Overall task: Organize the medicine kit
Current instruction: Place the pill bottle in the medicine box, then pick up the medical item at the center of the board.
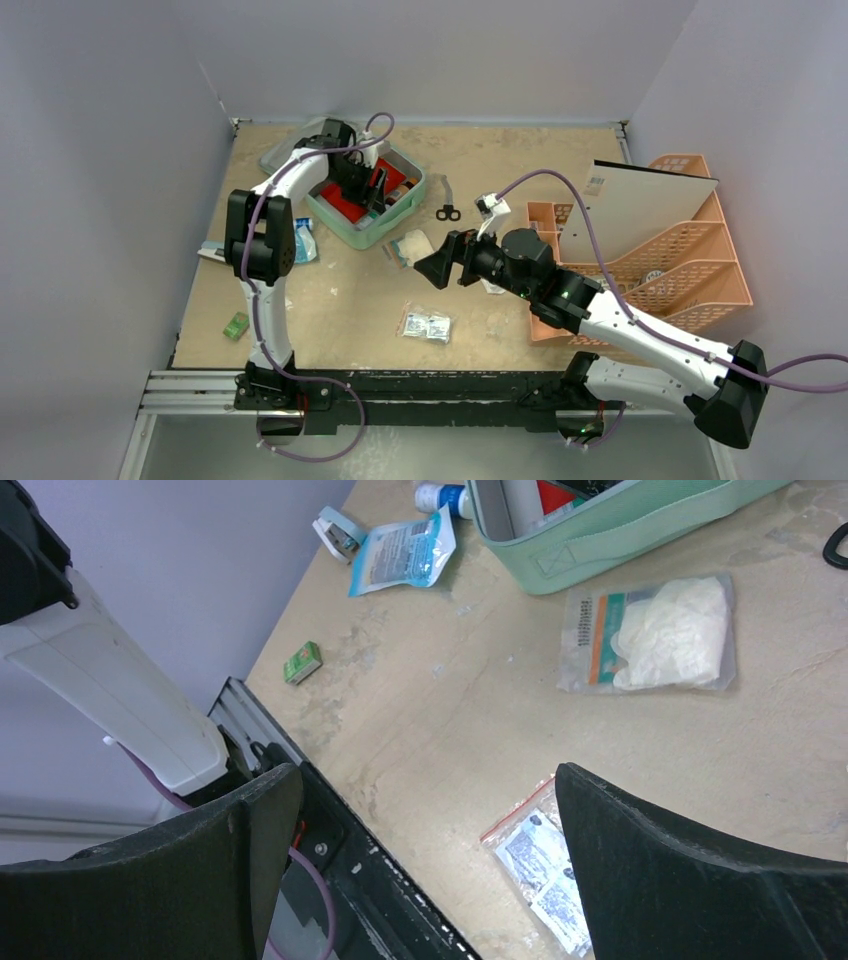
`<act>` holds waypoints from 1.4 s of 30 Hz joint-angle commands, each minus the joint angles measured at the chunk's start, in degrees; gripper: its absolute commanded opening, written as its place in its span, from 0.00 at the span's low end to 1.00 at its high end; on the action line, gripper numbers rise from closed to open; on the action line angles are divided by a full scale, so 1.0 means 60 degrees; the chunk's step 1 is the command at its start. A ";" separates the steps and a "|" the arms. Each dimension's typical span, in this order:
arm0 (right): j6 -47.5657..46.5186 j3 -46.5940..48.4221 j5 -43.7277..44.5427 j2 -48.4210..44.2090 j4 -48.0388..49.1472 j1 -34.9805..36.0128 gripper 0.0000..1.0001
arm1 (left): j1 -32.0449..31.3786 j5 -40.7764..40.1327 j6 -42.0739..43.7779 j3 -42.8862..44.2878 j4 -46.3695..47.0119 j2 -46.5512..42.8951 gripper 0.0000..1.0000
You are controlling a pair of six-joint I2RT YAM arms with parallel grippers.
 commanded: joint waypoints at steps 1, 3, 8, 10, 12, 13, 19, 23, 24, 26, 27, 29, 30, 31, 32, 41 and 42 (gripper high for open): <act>-0.0196 0.0263 0.0267 -0.0043 0.0046 0.0037 0.99 | -0.0049 0.0713 -0.0191 0.0418 -0.0019 -0.0109 0.59; -0.0194 0.0274 0.0253 -0.0030 0.0056 0.0039 0.99 | -0.0049 0.0717 -0.0254 0.0429 0.0025 -0.0147 0.59; -0.0197 0.0285 0.0238 0.0056 -0.0064 0.0036 0.99 | -0.0034 0.0717 -0.0496 0.0468 0.0013 -0.0272 0.55; -0.0171 0.0327 0.0292 0.0184 -0.0287 0.0026 0.99 | -0.0034 0.0593 -0.0773 0.0525 -0.0024 -0.0439 0.56; -0.0135 0.0428 0.0568 0.0383 -0.0531 0.0035 0.99 | -0.0034 0.0436 -0.1092 0.0625 -0.0136 -0.0731 0.58; -0.0140 0.0533 0.0762 0.0561 -0.0929 0.0037 0.99 | -0.0034 0.0350 -0.1211 0.0625 -0.0146 -0.0925 0.59; -0.0267 0.1189 0.1110 0.1494 -0.1987 0.0037 0.98 | -0.0034 -0.0264 -0.1915 0.0251 -0.0211 -0.2416 0.63; -0.0584 0.1395 0.1538 0.2285 -0.1592 -0.0001 0.89 | -0.0034 -0.0842 -0.2362 -0.0610 -0.0227 -0.3625 0.65; -0.0685 0.1494 0.1611 0.2517 -0.1534 -0.0044 0.86 | -0.0034 -0.0948 -0.2457 -0.0890 -0.0198 -0.3966 0.65; -0.0897 0.1736 0.1674 0.2975 -0.1393 -0.0171 0.79 | -0.0034 -0.1129 -0.2683 -0.1574 -0.0071 -0.4701 0.66; -0.0981 0.1835 0.1710 0.3188 -0.1293 -0.0254 0.75 | -0.0034 -0.1186 -0.2792 -0.1928 0.0032 -0.5058 0.66; -0.1034 0.1996 0.1612 0.3642 -0.1007 -0.0550 0.66 | -0.0034 -0.1244 -0.2965 -0.2714 0.0237 -0.5869 0.66; -0.0968 0.2051 0.1475 0.3977 -0.0818 -0.0772 0.60 | -0.0034 -0.1242 -0.3126 -0.3202 0.0379 -0.6262 0.66; -0.0924 0.2076 0.1348 0.4230 -0.0634 -0.0978 0.57 | -0.0034 -0.1127 -0.3280 -0.3728 0.0583 -0.6794 0.66; -0.0849 0.2127 0.1119 0.4526 -0.0405 -0.1223 0.55 | -0.0034 -0.0894 -0.3379 -0.4244 0.0790 -0.7163 0.66; -0.0764 0.3045 0.0323 0.6818 0.0104 -0.2305 0.52 | -0.0034 -0.0744 -0.3163 -0.6385 0.0891 -0.9130 0.68; -0.0765 0.3125 0.0219 0.7019 0.0088 -0.2363 0.53 | -0.0034 -0.0737 -0.3213 -0.6634 0.1030 -0.9308 0.68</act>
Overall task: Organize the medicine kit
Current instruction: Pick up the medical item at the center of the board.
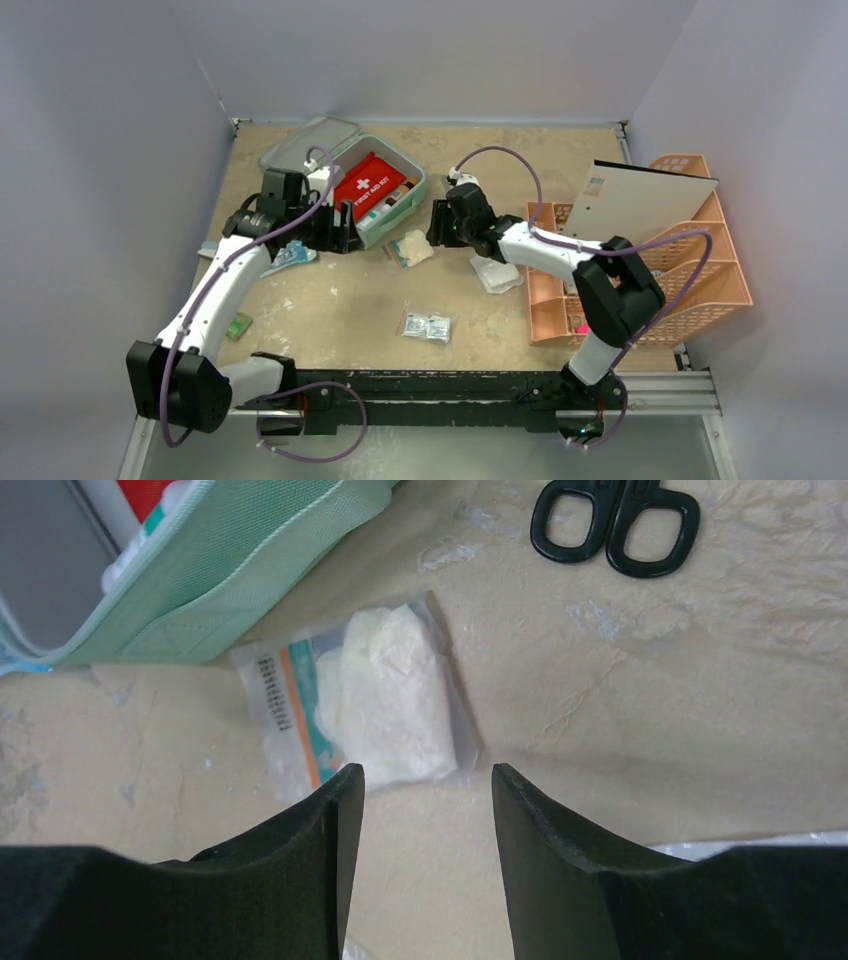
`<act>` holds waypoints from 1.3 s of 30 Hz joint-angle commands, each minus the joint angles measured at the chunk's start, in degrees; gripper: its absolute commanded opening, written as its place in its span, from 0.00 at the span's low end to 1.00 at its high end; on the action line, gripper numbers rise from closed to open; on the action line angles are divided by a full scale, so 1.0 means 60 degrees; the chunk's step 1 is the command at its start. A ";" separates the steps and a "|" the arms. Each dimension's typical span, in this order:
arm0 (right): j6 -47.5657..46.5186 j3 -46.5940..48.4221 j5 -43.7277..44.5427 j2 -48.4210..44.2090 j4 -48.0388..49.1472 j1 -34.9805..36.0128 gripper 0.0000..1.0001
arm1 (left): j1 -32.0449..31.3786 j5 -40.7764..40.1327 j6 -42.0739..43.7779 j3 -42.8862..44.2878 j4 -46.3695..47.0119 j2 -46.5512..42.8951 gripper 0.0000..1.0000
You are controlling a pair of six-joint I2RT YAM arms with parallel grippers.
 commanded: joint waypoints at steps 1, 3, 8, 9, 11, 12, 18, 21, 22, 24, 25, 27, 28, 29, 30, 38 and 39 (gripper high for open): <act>-0.0051 0.0621 -0.0482 0.0624 0.0421 -0.0145 0.55 | -0.0031 0.0235 -0.0076 -0.0742 0.0702 -0.0915 0.68; -0.0082 0.0669 -0.0587 0.0890 0.0408 -0.0176 0.56 | -0.0031 0.0394 -0.0103 -0.0922 0.0861 -0.1113 0.68; -0.0022 0.0707 -0.0927 0.1466 0.0472 -0.0176 0.53 | -0.0031 0.0069 0.0210 -0.0723 0.0418 -0.1039 0.68; -0.0005 0.0707 -0.0946 0.1564 0.0489 -0.0179 0.53 | -0.0031 0.0043 0.0225 -0.0708 0.0366 -0.0995 0.69; -0.0009 0.0707 -0.0949 0.1736 0.0592 -0.0181 0.51 | -0.0031 0.0122 0.0240 -0.0707 0.0357 -0.0953 0.69; -0.0020 0.0714 -0.0949 0.1818 0.0632 -0.0176 0.50 | -0.0031 0.0132 0.0242 -0.0708 0.0357 -0.0940 0.69; -0.0136 0.0802 -0.1186 0.2263 0.0682 -0.0179 0.43 | -0.0031 -0.0032 0.0286 -0.0706 0.0331 -0.0982 0.69; -0.0150 0.0755 -0.1109 0.2311 0.0691 -0.0170 0.36 | -0.0031 -0.0120 0.0300 -0.0701 0.0288 -0.0997 0.69; -0.0171 0.0714 -0.1071 0.2283 0.0709 -0.0178 0.32 | -0.0027 -0.0149 0.0308 -0.0709 0.0284 -0.1008 0.69; -0.0192 0.0641 -0.1024 0.2163 0.0699 -0.0172 0.24 | -0.0023 -0.0174 0.0323 -0.0698 0.0295 -0.1049 0.69; -0.0192 0.0562 -0.1004 0.2047 0.0710 -0.0169 0.20 | -0.0016 -0.0182 0.0329 -0.0706 0.0298 -0.1064 0.69; -0.0280 0.0472 -0.0991 0.1784 0.0751 -0.0169 0.09 | -0.0016 -0.0230 0.0296 -0.0732 0.0337 -0.1096 0.68; -0.0366 0.0439 -0.0993 0.1620 0.0737 -0.0178 0.04 | -0.0016 -0.0242 0.0280 -0.0746 0.0362 -0.1103 0.68; -0.0452 0.0406 -0.0993 0.1448 0.0698 -0.0170 0.00 | -0.0016 -0.0216 0.0272 -0.0753 0.0372 -0.1091 0.68; -0.0544 0.0369 -0.0993 0.1167 0.0655 -0.0178 0.00 | -0.0018 -0.0172 0.0272 -0.0766 0.0416 -0.1097 0.68; -0.0875 -0.0200 -0.1051 -0.0647 0.0348 -0.0161 0.00 | -0.0024 0.0110 -0.0342 -0.0686 0.0806 -0.1059 0.67; -0.0846 -0.0277 -0.1273 -0.0881 0.0338 -0.0166 0.00 | -0.0033 0.0277 -0.0547 -0.0665 0.0893 -0.1043 0.67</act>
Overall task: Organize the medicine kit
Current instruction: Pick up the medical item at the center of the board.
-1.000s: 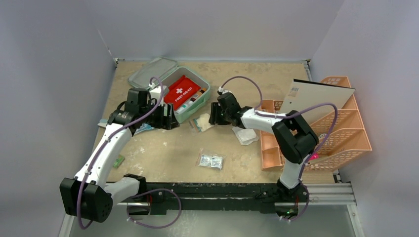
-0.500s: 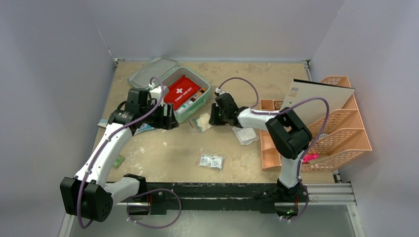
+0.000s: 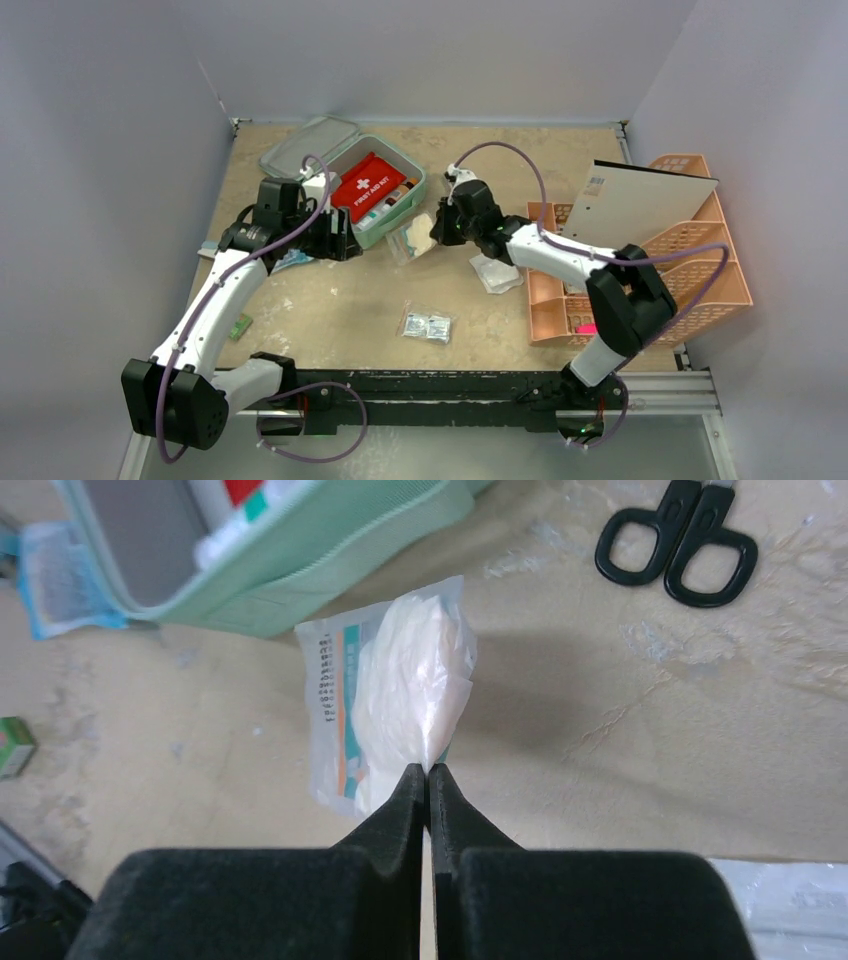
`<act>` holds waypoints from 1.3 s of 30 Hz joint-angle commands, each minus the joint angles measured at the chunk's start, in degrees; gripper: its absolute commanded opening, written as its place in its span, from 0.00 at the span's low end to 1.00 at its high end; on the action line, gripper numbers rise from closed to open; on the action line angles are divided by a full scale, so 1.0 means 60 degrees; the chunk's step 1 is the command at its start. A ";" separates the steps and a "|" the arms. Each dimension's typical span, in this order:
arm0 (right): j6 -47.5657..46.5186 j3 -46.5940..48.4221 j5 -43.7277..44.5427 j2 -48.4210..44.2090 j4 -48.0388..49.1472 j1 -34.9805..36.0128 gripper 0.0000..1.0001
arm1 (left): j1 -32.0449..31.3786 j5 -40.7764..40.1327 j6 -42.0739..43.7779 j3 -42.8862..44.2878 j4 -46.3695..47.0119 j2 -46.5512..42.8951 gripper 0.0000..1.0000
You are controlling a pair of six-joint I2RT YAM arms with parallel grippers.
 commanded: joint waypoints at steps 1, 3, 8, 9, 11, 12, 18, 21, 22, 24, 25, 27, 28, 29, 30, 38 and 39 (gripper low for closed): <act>-0.0199 -0.0347 -0.0376 -0.1171 -0.0067 -0.0008 0.00 | -0.0018 0.0581 -0.0730 0.0234 0.0658 -0.0082 0.66; -0.0073 -0.0509 -0.0609 -0.1642 0.0097 -0.0008 0.00 | -0.0020 0.1077 -0.1222 0.0277 0.0939 -0.0038 0.66; 0.0462 -0.0838 -0.1575 -0.2760 0.0866 -0.0014 0.00 | -0.0016 0.2255 -0.2498 0.0563 0.1557 0.0254 0.67; 0.0701 -0.1002 -0.1708 -0.2972 0.1198 -0.0016 0.00 | -0.0016 0.2374 -0.2712 0.0563 0.1701 0.0290 0.68; 0.1237 -0.1328 -0.1958 -0.3324 0.1941 -0.0023 0.00 | -0.0018 0.2527 -0.3141 0.0497 0.2014 0.0317 0.69; 0.1463 -0.1482 -0.2092 -0.3465 0.2316 -0.0023 0.00 | -0.0016 0.2571 -0.3298 0.0446 0.2181 0.0311 0.69; 0.2463 -0.1873 -0.2526 -0.3812 0.3808 -0.0018 0.00 | -0.0016 0.2996 -0.4164 0.0060 0.3293 0.0506 0.70; 0.2747 -0.1854 -0.2669 -0.3804 0.4097 -0.0015 0.00 | -0.0027 0.3091 -0.4532 -0.0063 0.3778 0.0622 0.66; 0.2824 -0.1837 -0.2737 -0.3778 0.4132 -0.0018 0.00 | -0.0021 0.3092 -0.4629 -0.0103 0.3952 0.0645 0.65; 0.3006 -0.1846 -0.2875 -0.3705 0.4283 -0.0021 0.00 | -0.0019 0.3063 -0.4780 -0.0152 0.4307 0.0703 0.64; 0.3109 -0.1887 -0.2937 -0.3674 0.4401 -0.0016 0.00 | -0.0016 0.3073 -0.4893 -0.0168 0.4491 0.0764 0.64; 0.3204 -0.1902 -0.2968 -0.3580 0.4656 -0.0016 0.00 | -0.0025 0.3199 -0.5162 -0.0220 0.4943 0.0894 0.64; 0.3234 -0.1896 -0.2979 -0.3534 0.4706 -0.0020 0.00 | -0.0030 0.3319 -0.5378 -0.0275 0.5257 0.0958 0.62; 0.3256 -0.1883 -0.3001 -0.3488 0.4705 -0.0023 0.00 | -0.0030 0.3430 -0.5599 -0.0337 0.5589 0.1030 0.59; 0.3290 -0.1880 -0.3029 -0.3451 0.4679 -0.0023 0.00 | -0.0031 0.3526 -0.5808 -0.0394 0.5895 0.1077 0.56; 0.3115 -0.1923 -0.2888 -0.3458 0.4034 -0.0021 0.04 | -0.0031 0.3639 -0.6445 -0.0611 0.6853 0.1139 0.07; 0.3097 -0.1923 -0.2874 -0.3458 0.3950 -0.0015 0.07 | -0.0034 0.3645 -0.6493 -0.0633 0.6926 0.1139 0.02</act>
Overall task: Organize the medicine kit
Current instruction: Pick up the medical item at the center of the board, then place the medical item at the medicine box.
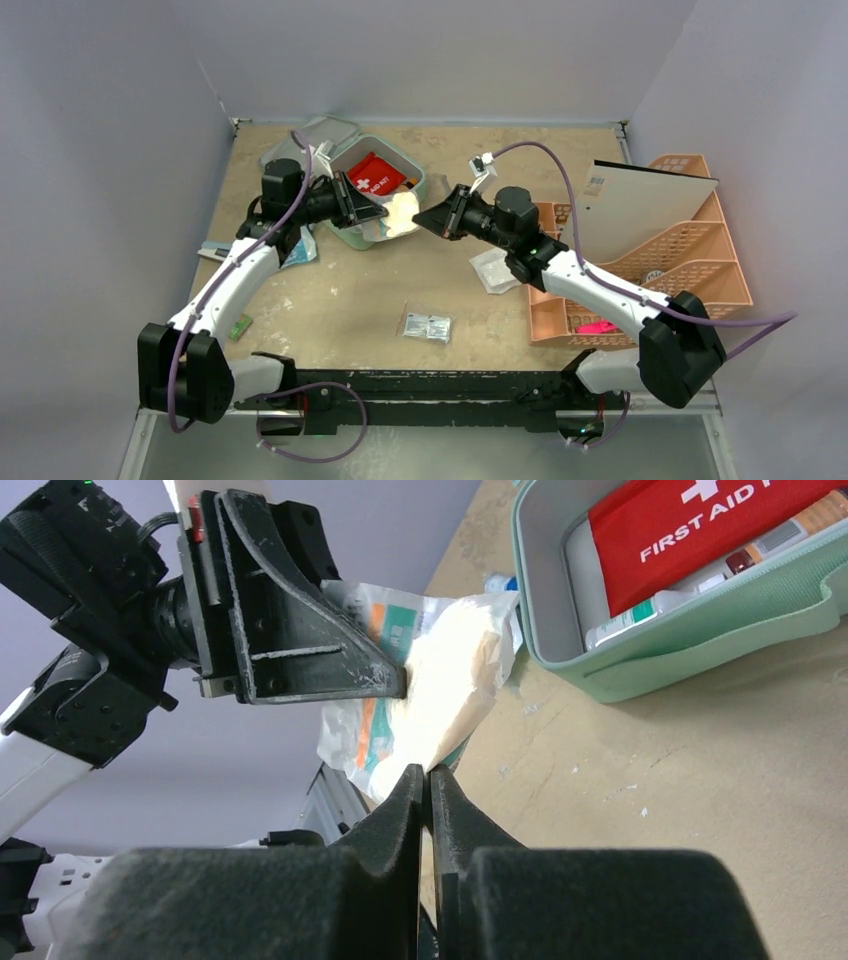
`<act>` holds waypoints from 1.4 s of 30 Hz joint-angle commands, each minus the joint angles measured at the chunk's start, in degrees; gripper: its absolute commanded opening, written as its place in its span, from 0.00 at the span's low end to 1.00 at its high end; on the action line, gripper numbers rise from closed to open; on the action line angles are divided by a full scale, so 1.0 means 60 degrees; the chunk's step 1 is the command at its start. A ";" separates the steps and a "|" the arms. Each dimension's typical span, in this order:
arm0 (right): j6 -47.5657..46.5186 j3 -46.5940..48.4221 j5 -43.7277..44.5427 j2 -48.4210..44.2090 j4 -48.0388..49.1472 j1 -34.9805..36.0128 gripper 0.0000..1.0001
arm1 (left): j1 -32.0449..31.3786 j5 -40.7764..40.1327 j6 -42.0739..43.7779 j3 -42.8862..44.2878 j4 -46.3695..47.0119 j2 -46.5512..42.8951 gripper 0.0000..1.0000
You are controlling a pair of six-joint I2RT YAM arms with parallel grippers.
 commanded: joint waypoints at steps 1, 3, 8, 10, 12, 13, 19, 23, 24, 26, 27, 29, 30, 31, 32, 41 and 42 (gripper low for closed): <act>-0.0086 -0.0040 -0.0040 -0.0089 -0.0064 -0.0015 0.09 | -0.0031 0.0249 -0.0475 -0.0108 0.1198 -0.0018 0.00; -0.0173 -0.0070 0.0052 -0.0166 -0.0274 -0.0020 0.20 | -0.0031 0.0174 -0.0549 -0.0117 0.1364 0.0022 0.00; -0.0384 -0.0221 0.0607 -0.0556 -0.0814 -0.0013 0.65 | 0.0171 -0.0542 -0.0131 0.0583 0.1256 0.0460 0.00; -0.0493 -0.0184 0.0674 -0.0720 -0.1149 -0.0010 0.79 | 0.0231 -0.0855 -0.0031 0.1089 0.1327 0.0846 0.00; -0.0543 -0.0197 0.0712 -0.0866 -0.1497 -0.0008 0.92 | 0.0260 -0.1297 0.0176 0.1544 0.1323 0.1266 0.00; -0.0548 -0.0231 0.0741 -0.0927 -0.1595 -0.0008 0.97 | 0.0275 -0.1530 0.0241 0.1757 0.1323 0.1500 0.00; -0.0527 -0.0383 0.0618 -0.1034 -0.1849 -0.0008 0.99 | 0.0520 -0.2736 0.0492 0.2700 0.1942 0.3132 0.00; -0.0624 -0.0279 0.0528 -0.1018 -0.2078 -0.0008 0.99 | 0.0706 -0.3123 0.0756 0.3647 0.2000 0.4301 0.00; -0.0658 -0.0223 0.0559 -0.1027 -0.2178 -0.0001 0.99 | 0.0735 -0.3250 0.0813 0.3816 0.2025 0.4529 0.00; -0.0720 -0.0141 0.0632 -0.1017 -0.2291 -0.0007 0.99 | 0.0827 -0.3336 0.0836 0.4085 0.2202 0.4986 0.00; -0.0727 -0.0092 0.0675 -0.0992 -0.2298 -0.0008 0.99 | 0.0884 -0.3332 0.0799 0.4199 0.2274 0.5297 0.00; -0.0760 0.0043 0.0698 -0.0899 -0.2298 -0.0008 0.99 | 0.1002 -0.3251 0.0704 0.4376 0.2418 0.5727 0.00; -0.0791 0.0118 0.0683 -0.0831 -0.2310 -0.0008 0.99 | 0.1063 -0.3197 0.0643 0.4426 0.2480 0.5889 0.00; -0.0818 0.0204 0.0668 -0.0787 -0.2337 -0.0008 0.99 | 0.1119 -0.3162 0.0595 0.4434 0.2561 0.6035 0.00; -0.0849 0.0270 0.0661 -0.0752 -0.2374 -0.0008 0.99 | 0.1157 -0.3162 0.0551 0.4418 0.2665 0.6156 0.00; -0.0961 0.0538 0.0732 -0.0427 -0.2474 -0.0001 0.99 | 0.1288 -0.3083 -0.0028 0.4279 0.4284 0.7255 0.00; -0.0955 0.0533 0.0731 -0.0416 -0.2475 -0.0002 0.99 | 0.1288 -0.3053 -0.0111 0.4309 0.4429 0.7369 0.00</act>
